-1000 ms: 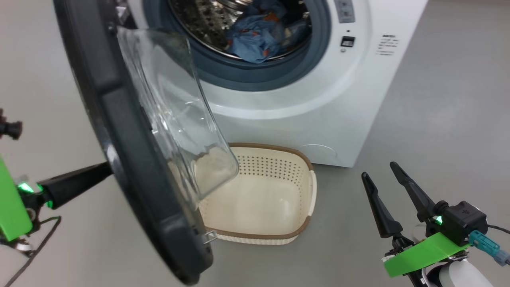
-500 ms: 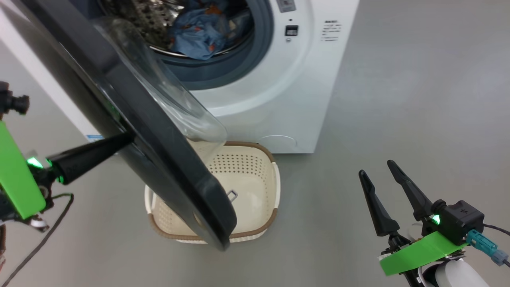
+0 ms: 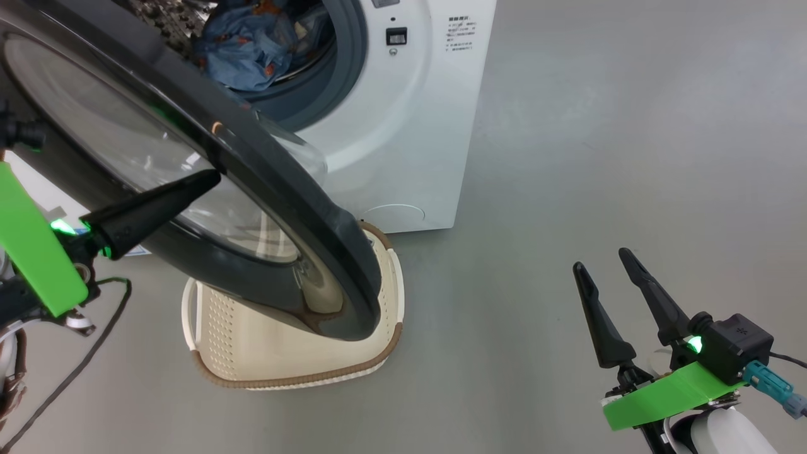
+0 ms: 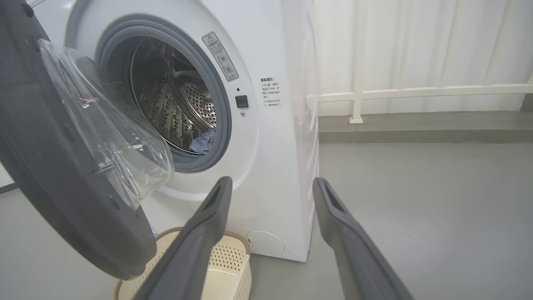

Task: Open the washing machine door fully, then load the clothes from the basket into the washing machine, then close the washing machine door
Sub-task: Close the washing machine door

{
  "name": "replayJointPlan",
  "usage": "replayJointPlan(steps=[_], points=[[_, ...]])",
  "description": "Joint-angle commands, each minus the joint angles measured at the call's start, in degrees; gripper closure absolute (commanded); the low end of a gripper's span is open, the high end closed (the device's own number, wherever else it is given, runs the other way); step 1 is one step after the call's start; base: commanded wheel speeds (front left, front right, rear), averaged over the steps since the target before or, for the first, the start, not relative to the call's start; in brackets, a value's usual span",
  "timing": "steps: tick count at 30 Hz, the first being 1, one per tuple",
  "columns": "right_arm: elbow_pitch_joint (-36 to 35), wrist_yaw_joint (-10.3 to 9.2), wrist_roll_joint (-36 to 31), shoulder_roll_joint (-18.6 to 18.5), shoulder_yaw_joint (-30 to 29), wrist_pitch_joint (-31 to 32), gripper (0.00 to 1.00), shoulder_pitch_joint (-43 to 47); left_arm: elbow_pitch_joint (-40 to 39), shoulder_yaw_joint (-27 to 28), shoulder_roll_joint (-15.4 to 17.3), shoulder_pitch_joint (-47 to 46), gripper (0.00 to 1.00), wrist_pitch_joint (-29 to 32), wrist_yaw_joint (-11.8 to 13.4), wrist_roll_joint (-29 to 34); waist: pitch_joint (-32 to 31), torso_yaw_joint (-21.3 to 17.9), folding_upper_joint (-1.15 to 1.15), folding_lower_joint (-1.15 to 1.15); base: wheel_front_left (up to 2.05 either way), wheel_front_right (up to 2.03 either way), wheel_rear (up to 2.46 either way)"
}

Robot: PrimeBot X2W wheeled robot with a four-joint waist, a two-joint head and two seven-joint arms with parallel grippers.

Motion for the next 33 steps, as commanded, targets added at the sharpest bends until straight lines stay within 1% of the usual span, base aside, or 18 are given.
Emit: replayJointPlan(steps=[1,18,23,29,30,32,33], points=[[-1.59,0.25,-0.29,-0.43,0.66,-0.46,0.00,-0.89,-0.86,2.36,2.85,-2.67,1.00,-0.83,-0.38,0.37,-0.01,0.30,0.00,0.00,0.00,0.00,0.00],[-1.41,0.25,-0.39,-1.39,0.78,-0.46,0.00,-0.66,-0.61,2.12,4.24,0.22,1.00,-4.29,-0.38,-1.11,-1.96,5.19,0.00,0.00,0.00,0.00,0.00],[-1.31,0.25,-0.33,-1.87,0.80,-0.46,0.00,-0.03,-0.48,2.24,4.77,1.92,1.00,-5.75,-0.38,-1.40,-2.73,7.34,0.00,0.00,0.00,0.00,0.00],[-1.28,0.25,-0.24,-2.19,1.17,-0.46,0.00,0.41,-0.06,2.94,5.47,4.97,0.99,-8.94,-0.38,-0.93,-3.97,10.14,0.00,0.00,0.00,0.00,0.00],[-1.24,0.25,-0.23,-2.22,1.21,-0.46,0.00,0.50,0.07,3.13,5.57,5.68,0.95,-9.69,-0.38,-0.78,-4.23,10.59,0.00,0.00,0.00,0.00,0.00],[-1.21,0.25,-0.21,-2.28,1.28,-0.46,0.00,0.69,0.26,3.34,6.10,7.21,0.64,-11.59,-0.38,0.43,-4.77,11.38,0.00,0.00,0.00,0.00,0.00],[-1.19,0.25,-0.20,-2.30,1.33,-0.46,0.00,0.82,0.41,3.41,6.23,8.03,0.58,-12.54,-0.38,0.74,-5.00,11.74,0.00,0.00,0.00,0.00,0.00]])
